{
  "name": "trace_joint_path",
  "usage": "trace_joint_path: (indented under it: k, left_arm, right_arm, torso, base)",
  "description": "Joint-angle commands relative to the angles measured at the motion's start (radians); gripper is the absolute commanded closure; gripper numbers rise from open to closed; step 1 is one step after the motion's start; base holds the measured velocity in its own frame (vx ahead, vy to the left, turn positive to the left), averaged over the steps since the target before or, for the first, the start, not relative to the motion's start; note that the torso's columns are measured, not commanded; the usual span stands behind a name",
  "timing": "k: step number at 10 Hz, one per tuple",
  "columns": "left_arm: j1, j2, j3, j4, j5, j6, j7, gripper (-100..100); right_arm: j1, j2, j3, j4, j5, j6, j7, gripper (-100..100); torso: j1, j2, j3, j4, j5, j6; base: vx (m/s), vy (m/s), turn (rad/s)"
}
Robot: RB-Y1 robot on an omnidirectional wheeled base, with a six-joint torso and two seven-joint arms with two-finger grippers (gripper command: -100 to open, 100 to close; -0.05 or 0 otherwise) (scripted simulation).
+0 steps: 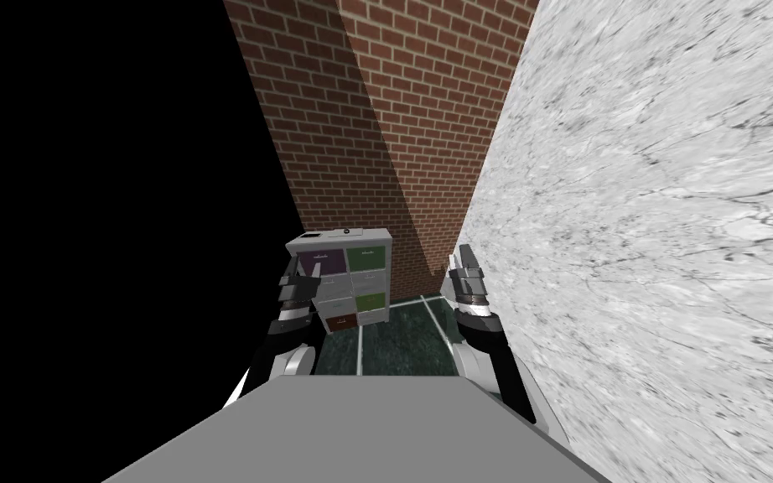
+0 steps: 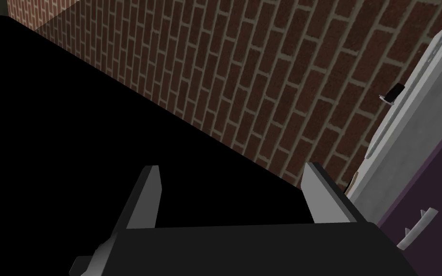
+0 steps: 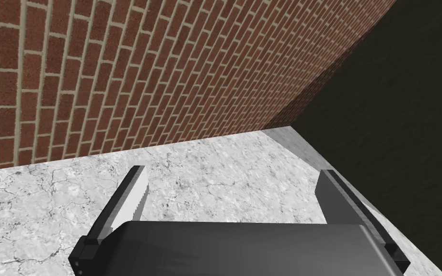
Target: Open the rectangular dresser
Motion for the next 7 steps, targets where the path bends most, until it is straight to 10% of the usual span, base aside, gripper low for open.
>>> trace_joint_path:
  k: [1, 7]
  left_arm:
    - [0.0, 0.0, 0.0, 0.0, 0.0, 0.0, 0.0, 0]
    - [0.0, 0.0, 0.0, 0.0, 0.0, 0.0, 0.0, 0]
  right_arm:
    - [0.0, 0.0, 0.0, 0.0, 0.0, 0.0, 0.0, 0]
    - [0.0, 0.0, 0.0, 0.0, 0.0, 0.0, 0.0, 0]
  torso:
    - [0.0, 0.04, -0.082, 0.041, 0.0, 0.0]
    - [0.0, 0.47, -0.939, 0.47, 0.0, 0.0]
  base:
    - [0.0, 0.0, 0.0]
    - [0.0, 0.0, 0.0]
